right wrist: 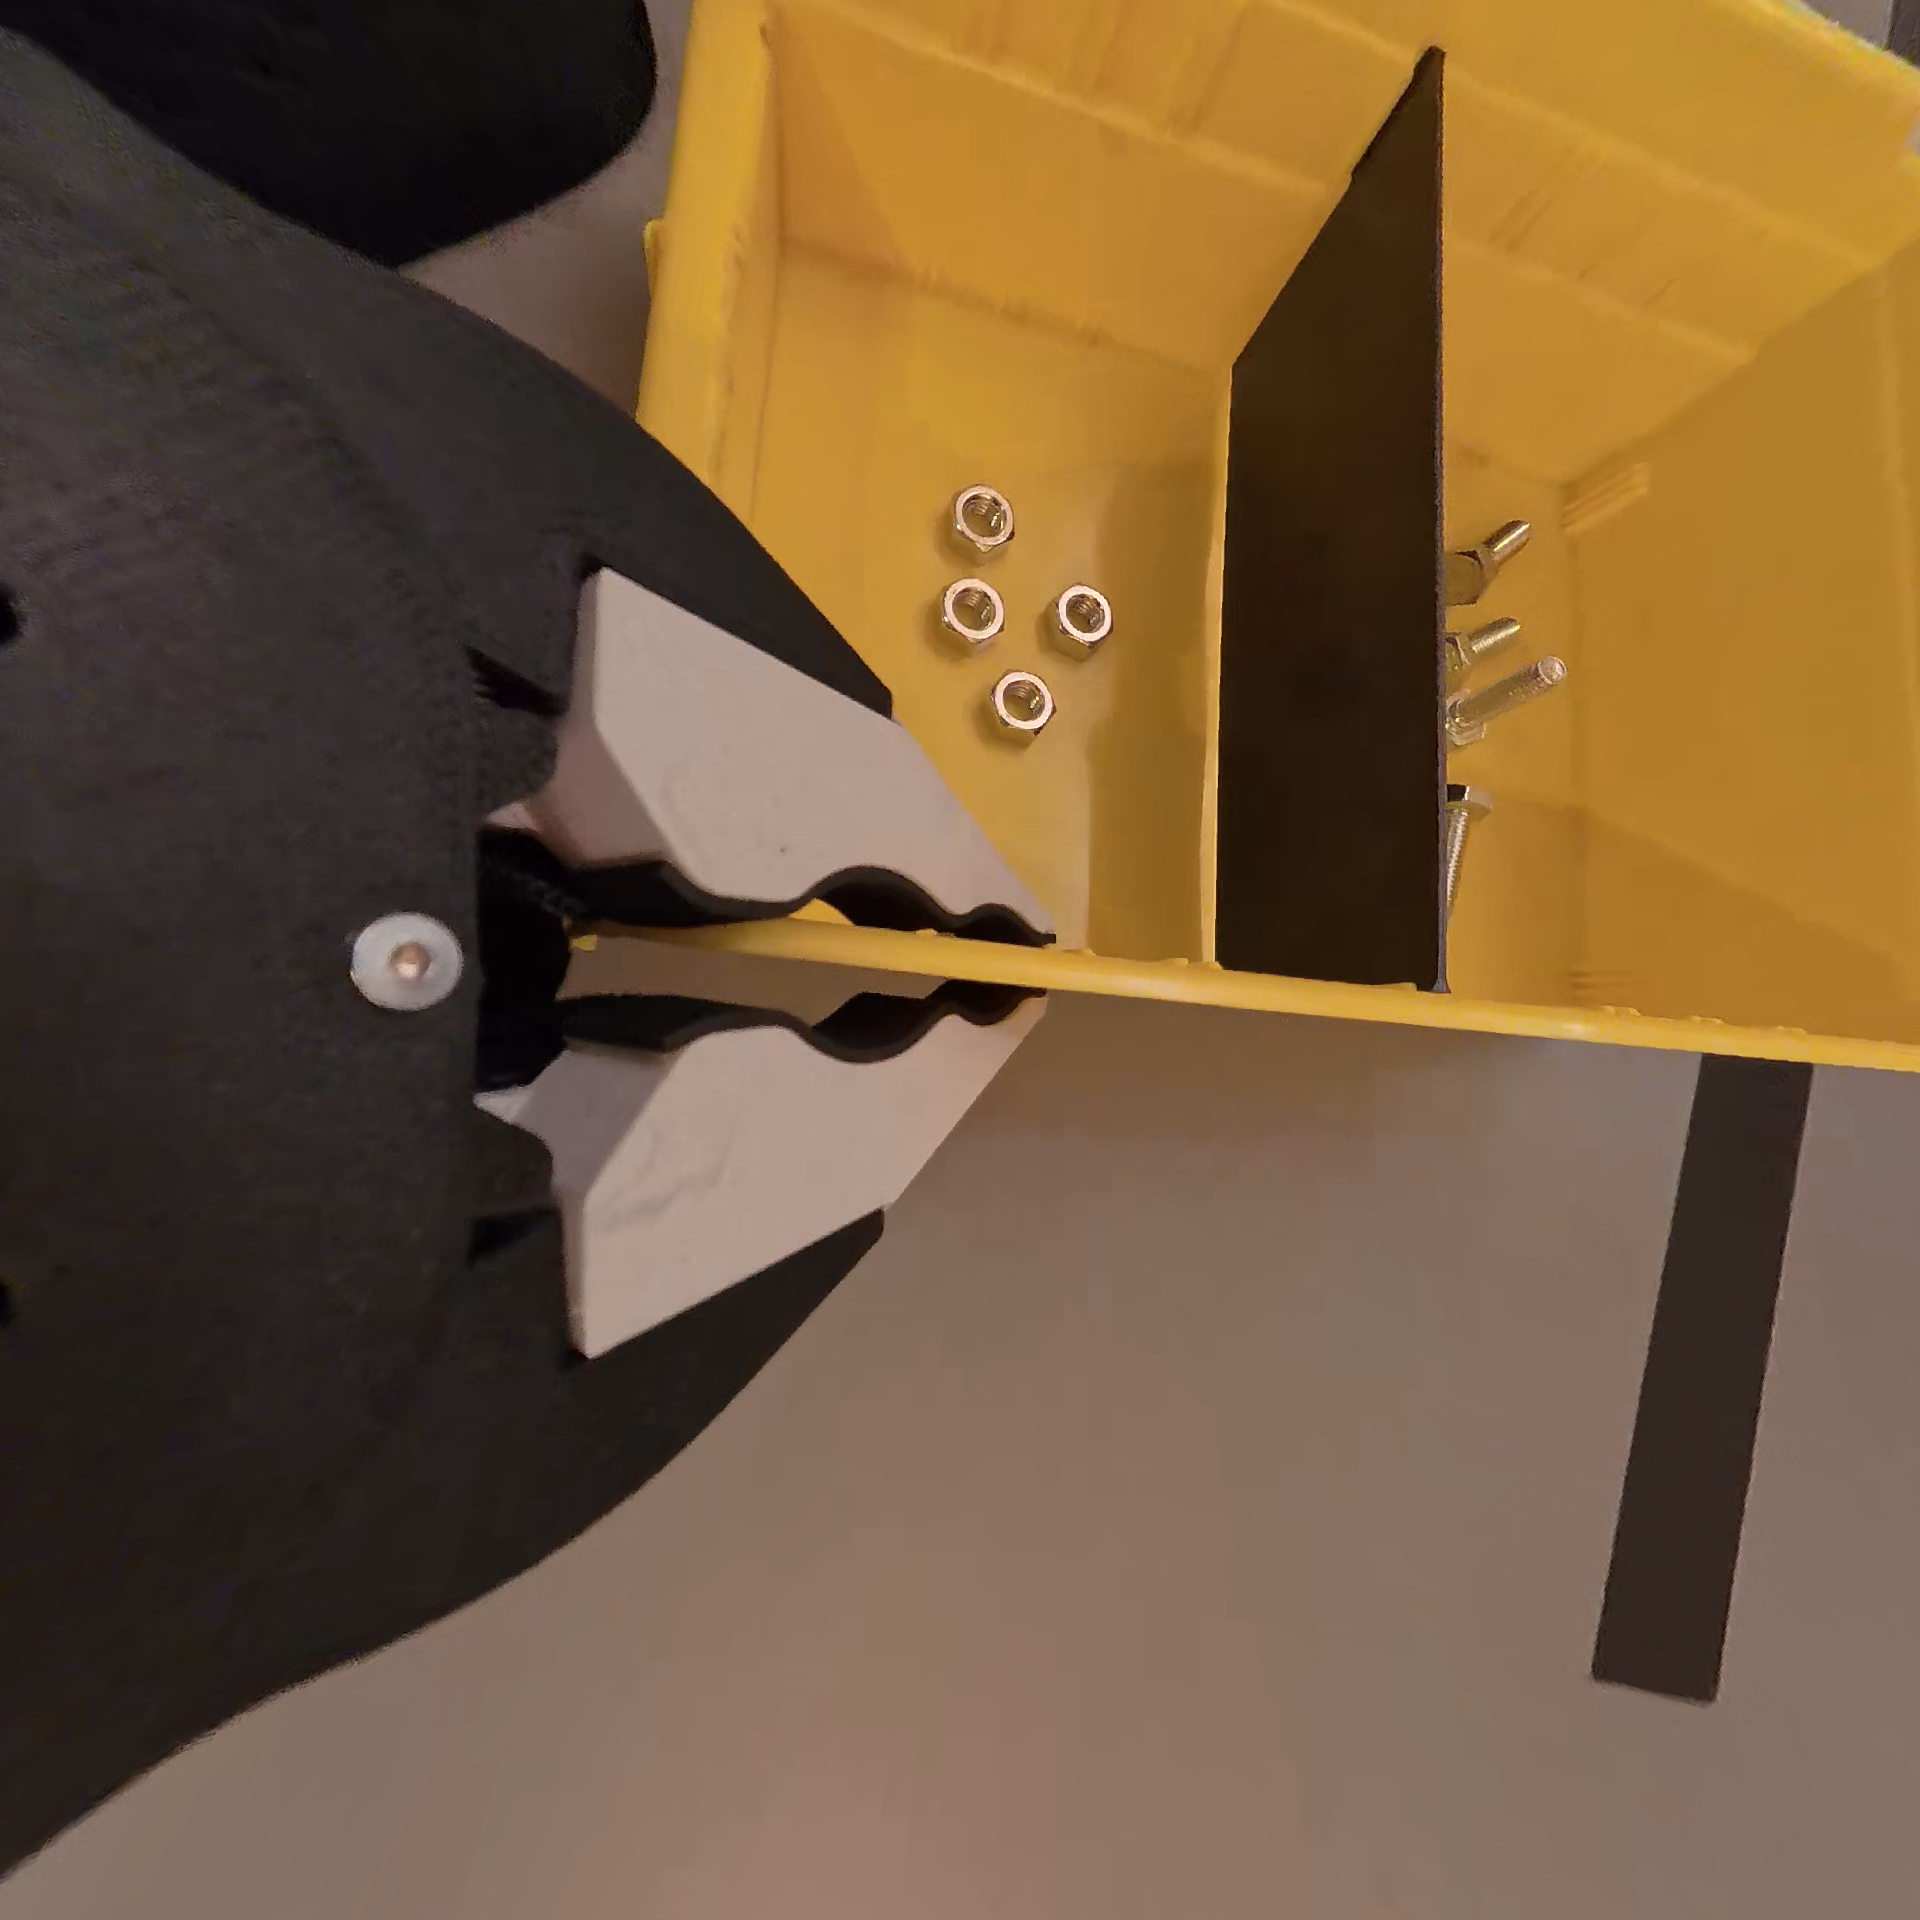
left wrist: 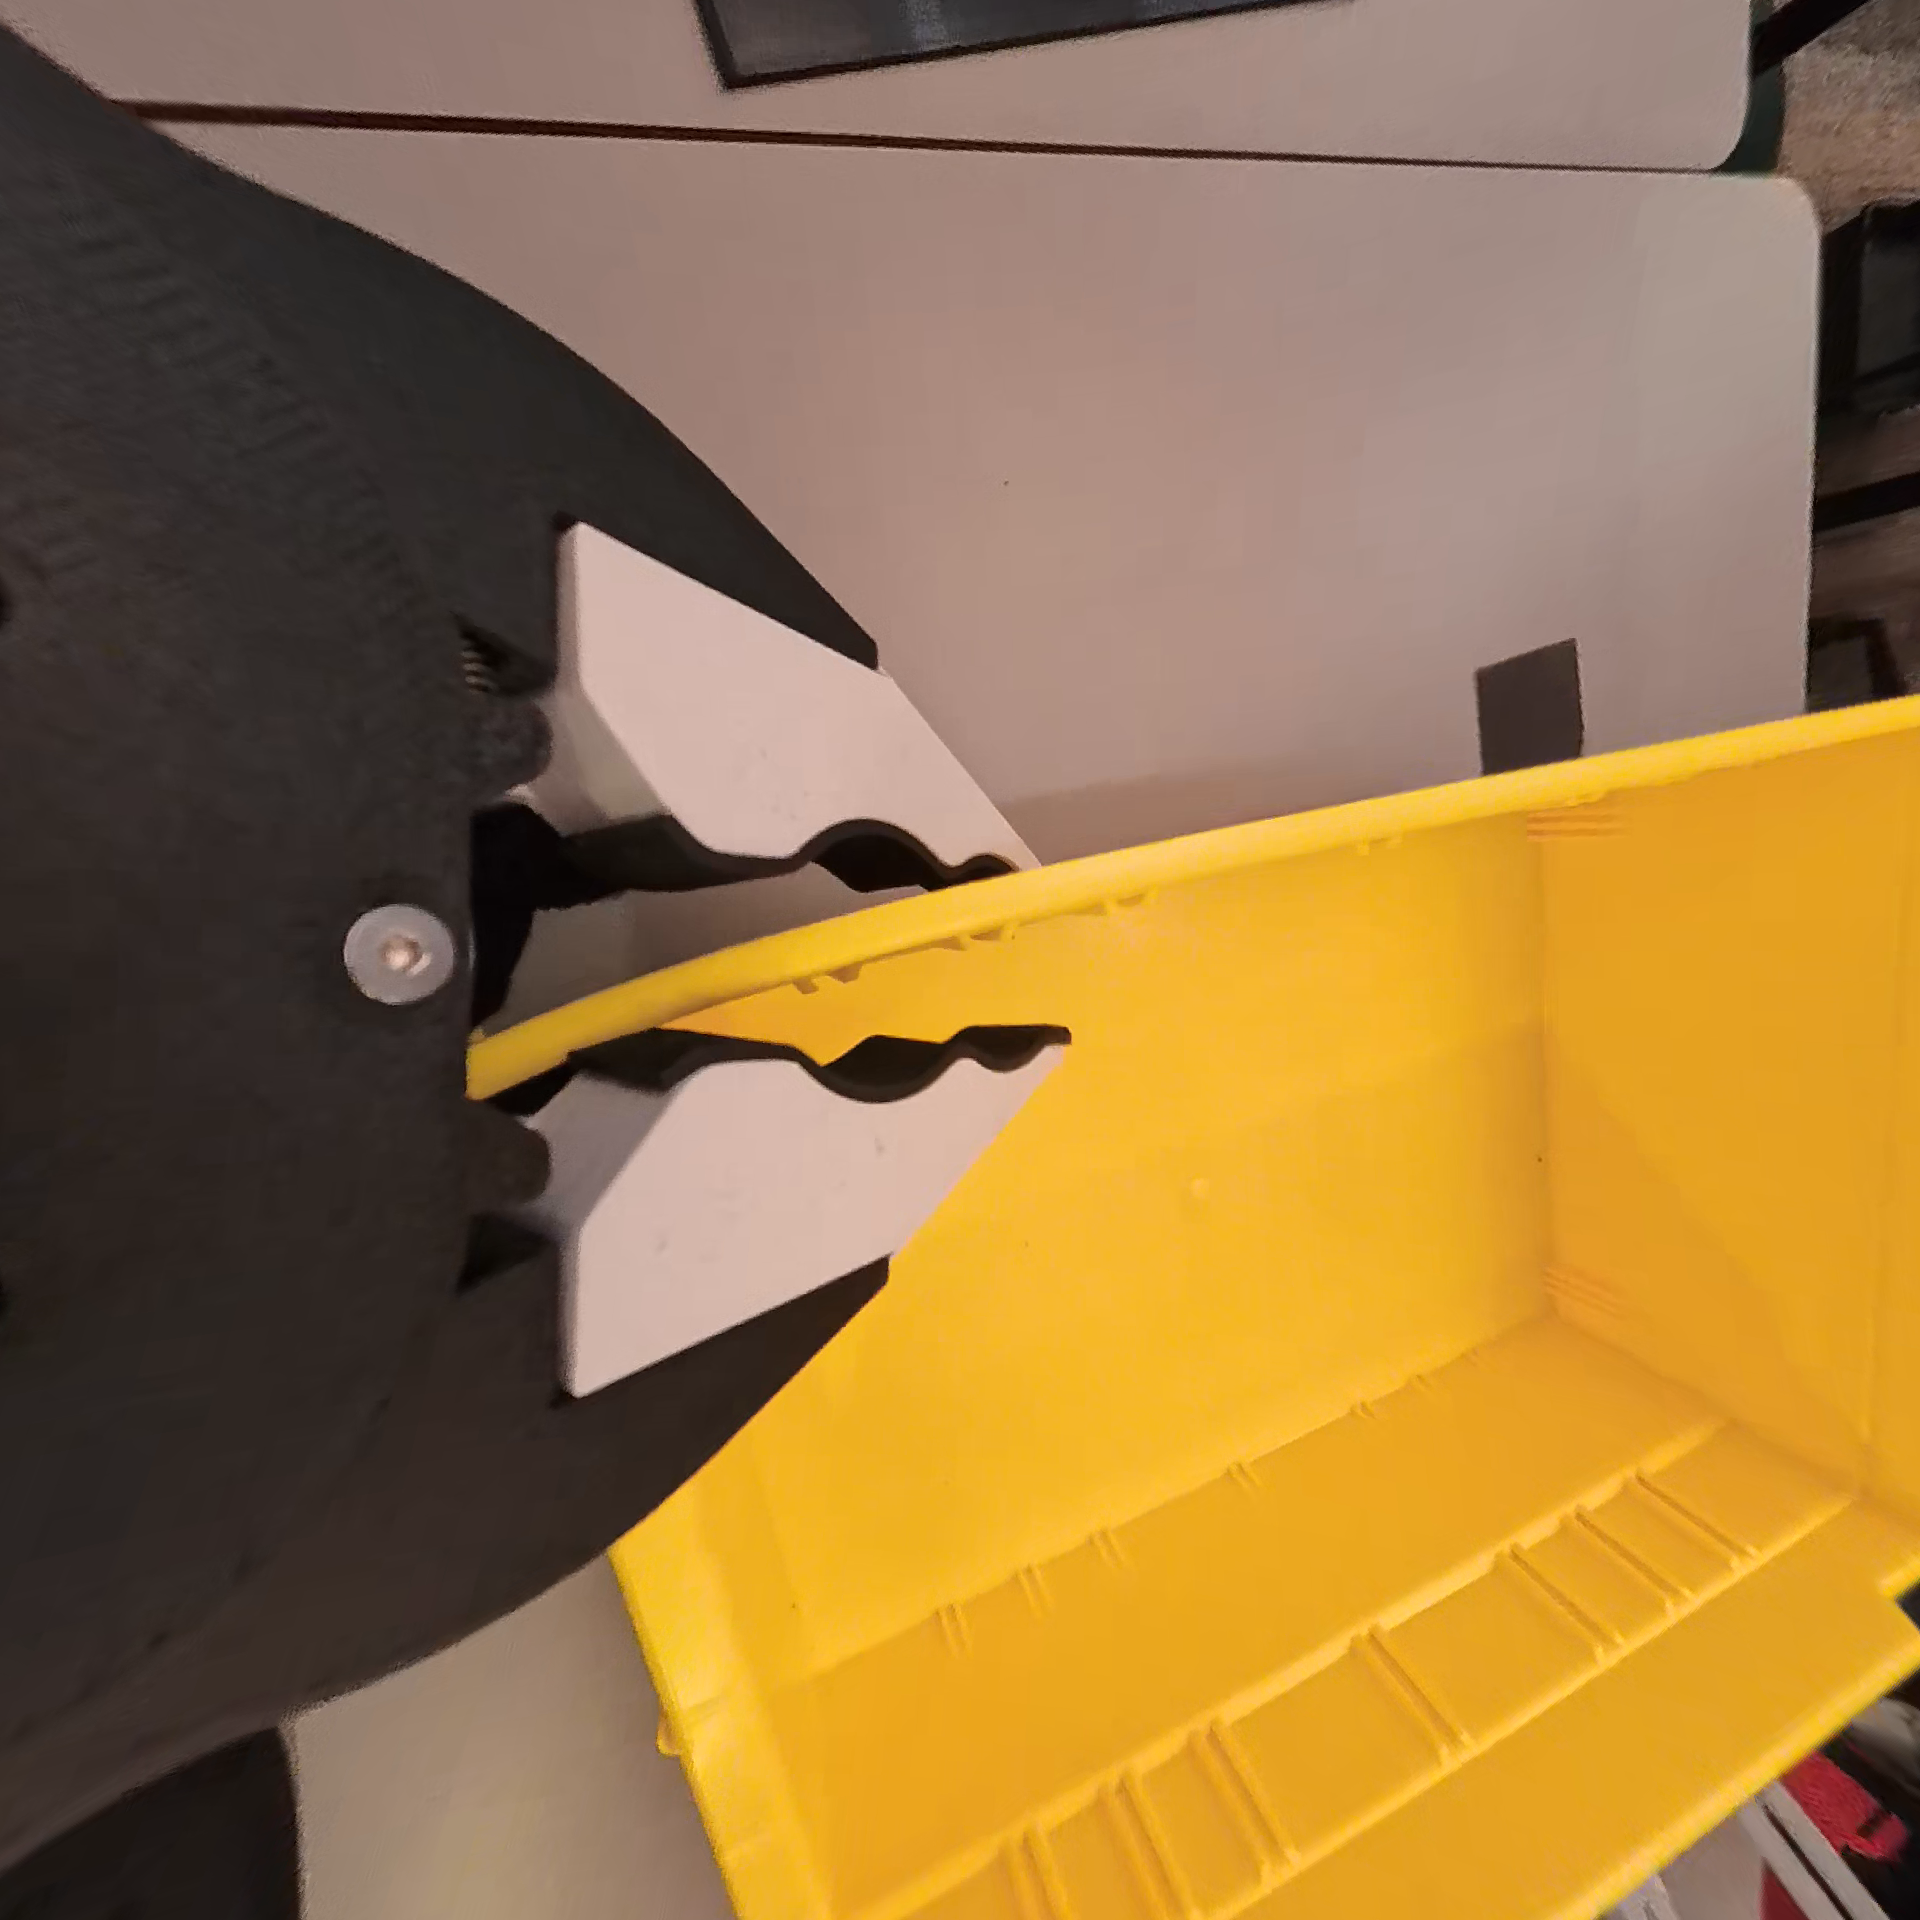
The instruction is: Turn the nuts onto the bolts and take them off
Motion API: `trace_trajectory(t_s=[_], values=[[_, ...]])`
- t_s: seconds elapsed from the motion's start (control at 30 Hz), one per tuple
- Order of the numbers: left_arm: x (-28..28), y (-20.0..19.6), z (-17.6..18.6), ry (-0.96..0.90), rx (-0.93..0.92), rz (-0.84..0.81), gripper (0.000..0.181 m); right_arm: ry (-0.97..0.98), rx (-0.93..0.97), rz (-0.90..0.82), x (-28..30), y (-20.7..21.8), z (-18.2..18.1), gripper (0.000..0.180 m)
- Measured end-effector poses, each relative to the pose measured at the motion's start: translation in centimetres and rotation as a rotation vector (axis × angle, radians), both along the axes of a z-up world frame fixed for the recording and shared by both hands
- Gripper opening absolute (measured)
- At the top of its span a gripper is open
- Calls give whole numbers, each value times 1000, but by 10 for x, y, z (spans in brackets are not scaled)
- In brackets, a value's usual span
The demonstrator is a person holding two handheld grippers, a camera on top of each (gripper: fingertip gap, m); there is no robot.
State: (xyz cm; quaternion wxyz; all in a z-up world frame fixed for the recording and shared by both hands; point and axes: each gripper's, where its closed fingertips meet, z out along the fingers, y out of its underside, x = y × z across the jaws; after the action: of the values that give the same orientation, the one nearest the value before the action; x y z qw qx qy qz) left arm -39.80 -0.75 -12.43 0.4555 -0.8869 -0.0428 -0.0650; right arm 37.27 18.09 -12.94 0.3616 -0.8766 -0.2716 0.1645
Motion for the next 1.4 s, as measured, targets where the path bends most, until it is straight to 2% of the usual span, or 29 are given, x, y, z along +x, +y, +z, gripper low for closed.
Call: trace_trajectory(t_s=[0.57, 0.93, 1.17, 1.27, 1.4], values=[[15, -22, 77, 20, 160, -8, 22, -16, -44, 148, -88, -67, 0, 3], [21, -21, 99, 31, 195, -69, 23, 15, -71, 200, -164, -95, -3, 3], [12, -25, 104, 19, 220, -52, 23, 74, -96, 230, -222, -104, -4, 4], [9, -28, 110, 21, 233, -43, 23, 163, -104, 237, -249, -109, 1, 12], [5, -33, 116, 9, 249, -37, 23, 287, -156, 285, -285, -126, 8, 39]])
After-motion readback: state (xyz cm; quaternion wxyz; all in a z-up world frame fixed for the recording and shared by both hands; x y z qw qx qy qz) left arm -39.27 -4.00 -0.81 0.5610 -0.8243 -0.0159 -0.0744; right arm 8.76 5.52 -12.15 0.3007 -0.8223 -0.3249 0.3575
